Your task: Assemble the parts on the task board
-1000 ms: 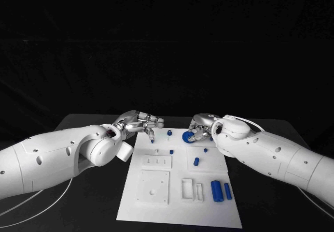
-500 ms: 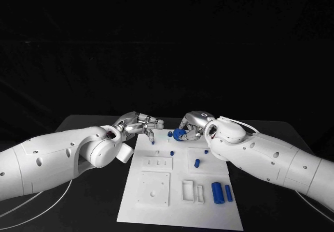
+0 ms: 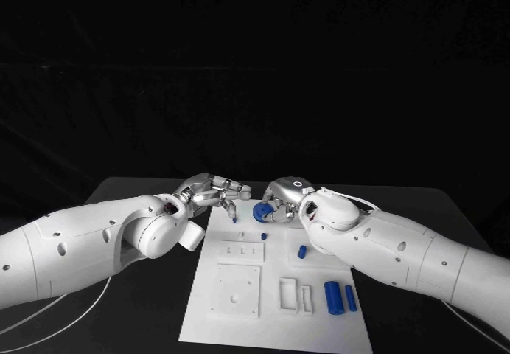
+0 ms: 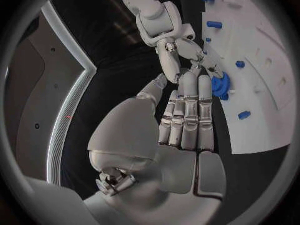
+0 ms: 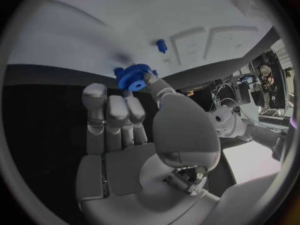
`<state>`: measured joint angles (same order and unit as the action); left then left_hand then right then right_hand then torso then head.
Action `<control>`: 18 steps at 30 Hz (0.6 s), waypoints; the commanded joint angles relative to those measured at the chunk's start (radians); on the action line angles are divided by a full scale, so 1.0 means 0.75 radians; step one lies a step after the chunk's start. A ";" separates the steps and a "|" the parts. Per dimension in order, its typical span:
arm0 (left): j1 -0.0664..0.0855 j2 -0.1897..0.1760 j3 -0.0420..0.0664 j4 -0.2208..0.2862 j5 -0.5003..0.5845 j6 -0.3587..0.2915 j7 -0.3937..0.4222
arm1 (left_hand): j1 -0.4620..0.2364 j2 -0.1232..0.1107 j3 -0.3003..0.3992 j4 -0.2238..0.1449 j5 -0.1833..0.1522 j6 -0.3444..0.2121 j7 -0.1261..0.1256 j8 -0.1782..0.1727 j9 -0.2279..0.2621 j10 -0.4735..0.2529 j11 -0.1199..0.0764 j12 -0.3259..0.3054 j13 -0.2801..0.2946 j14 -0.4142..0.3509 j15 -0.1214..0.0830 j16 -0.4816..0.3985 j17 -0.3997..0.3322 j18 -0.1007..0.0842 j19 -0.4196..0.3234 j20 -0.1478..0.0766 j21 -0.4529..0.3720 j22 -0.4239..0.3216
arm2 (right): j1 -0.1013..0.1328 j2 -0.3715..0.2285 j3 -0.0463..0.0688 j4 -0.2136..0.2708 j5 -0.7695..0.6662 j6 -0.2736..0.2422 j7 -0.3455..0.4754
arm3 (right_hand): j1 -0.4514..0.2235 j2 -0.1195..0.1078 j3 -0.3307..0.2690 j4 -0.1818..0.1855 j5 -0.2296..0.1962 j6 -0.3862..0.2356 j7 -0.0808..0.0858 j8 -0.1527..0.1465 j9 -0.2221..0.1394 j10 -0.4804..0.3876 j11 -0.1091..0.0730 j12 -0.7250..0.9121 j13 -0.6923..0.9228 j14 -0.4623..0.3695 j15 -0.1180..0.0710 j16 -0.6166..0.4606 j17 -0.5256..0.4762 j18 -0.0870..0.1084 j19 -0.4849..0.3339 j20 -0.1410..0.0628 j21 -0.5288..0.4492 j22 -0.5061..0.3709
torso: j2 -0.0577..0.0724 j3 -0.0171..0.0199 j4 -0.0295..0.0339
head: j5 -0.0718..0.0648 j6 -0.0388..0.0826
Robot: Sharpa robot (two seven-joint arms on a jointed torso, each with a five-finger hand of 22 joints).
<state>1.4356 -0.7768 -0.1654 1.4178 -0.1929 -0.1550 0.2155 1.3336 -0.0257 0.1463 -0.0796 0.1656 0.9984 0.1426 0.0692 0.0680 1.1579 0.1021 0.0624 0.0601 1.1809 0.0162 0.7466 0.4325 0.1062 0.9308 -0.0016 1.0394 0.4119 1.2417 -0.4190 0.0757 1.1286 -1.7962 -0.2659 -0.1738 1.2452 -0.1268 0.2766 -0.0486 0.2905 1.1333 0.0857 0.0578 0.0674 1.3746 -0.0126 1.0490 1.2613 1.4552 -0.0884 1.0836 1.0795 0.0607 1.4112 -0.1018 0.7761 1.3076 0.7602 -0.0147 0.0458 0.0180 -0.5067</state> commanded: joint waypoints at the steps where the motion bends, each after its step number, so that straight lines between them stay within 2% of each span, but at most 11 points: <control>1: 0.000 0.005 0.001 0.001 -0.003 0.005 0.009 | -0.005 -0.003 -0.007 0.004 0.002 -0.005 0.003 -0.001 0.000 -0.008 -0.003 0.003 0.002 -0.006 0.005 -0.007 -0.001 0.017 -0.007 0.002 0.002 -0.001 | -0.005 0.020 -0.008 -0.029 -0.043 -0.025 0.002 | 0.004 -0.007 0.011 -0.001 -0.005 0.019 -0.012 0.006 0.001 -0.004 0.000 -0.006 -0.003 0.003 -0.003 -0.008 -0.003 -0.008 -0.001 -0.005 -0.009 0.122 | 0.001 -0.0009 0.0024 | 0.000 0.000; 3: 0.000 0.007 0.001 0.000 -0.003 0.005 0.009 | -0.002 -0.002 -0.007 0.003 0.002 -0.005 0.003 -0.001 0.000 -0.009 -0.003 0.003 0.002 -0.007 0.005 -0.007 -0.001 0.017 -0.007 0.002 0.003 -0.002 | -0.010 0.034 -0.013 -0.049 -0.043 -0.031 0.006 | 0.005 -0.007 0.013 -0.001 -0.005 0.015 -0.010 0.006 0.001 -0.004 0.001 -0.007 -0.003 0.003 -0.003 -0.010 -0.004 -0.008 -0.001 -0.005 -0.009 0.122 | 0.001 0.0000 -0.0003 | 0.003 0.000; 10: 0.000 0.012 0.001 -0.002 -0.003 0.005 0.009 | -0.002 -0.002 -0.007 0.003 0.002 -0.005 0.003 -0.001 0.000 -0.009 -0.003 0.003 0.002 -0.007 0.005 -0.007 -0.001 0.017 -0.007 0.002 0.003 -0.002 | -0.023 0.071 -0.018 -0.089 -0.044 -0.049 0.015 | 0.005 -0.006 0.016 -0.002 -0.012 0.016 -0.011 0.006 0.001 -0.003 0.001 -0.005 -0.002 0.003 -0.003 -0.009 -0.003 -0.008 -0.001 -0.005 -0.010 0.122 | 0.000 -0.0012 0.0019 | 0.009 -0.002; 18: 0.000 0.015 0.001 -0.003 -0.003 0.005 0.009 | -0.002 -0.002 -0.007 0.003 0.002 -0.005 0.003 -0.001 0.000 -0.009 -0.003 0.003 0.002 -0.007 0.005 -0.007 -0.001 0.017 -0.007 0.002 0.003 -0.002 | -0.026 0.101 -0.019 -0.129 -0.047 -0.049 0.008 | 0.009 -0.003 0.022 -0.007 -0.016 0.015 -0.010 0.006 0.001 -0.003 0.001 -0.005 -0.002 0.003 -0.003 -0.009 -0.003 -0.008 0.000 -0.006 -0.010 0.122 | 0.000 -0.0016 0.0007 | 0.017 0.000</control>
<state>1.4356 -0.7676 -0.1654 1.4146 -0.1932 -0.1550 0.2154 1.3336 -0.0258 0.1464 -0.0796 0.1656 0.9985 0.1426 0.0692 0.0680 1.1579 0.1021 0.0624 0.0601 1.1810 0.0162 0.7466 0.4324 0.1005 0.9308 -0.0016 1.0393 0.4109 1.2245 -0.3450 0.0628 1.0354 -1.8136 -0.3002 -0.1703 1.2452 -0.1269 0.2877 -0.0542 0.2826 1.1316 0.0839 0.0591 0.0666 1.3762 -0.0109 1.0491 1.2601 1.4552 -0.0883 1.0796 1.0776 0.0607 1.4112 -0.1018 0.7725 1.3075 0.7602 -0.0157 0.0465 0.0290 -0.5080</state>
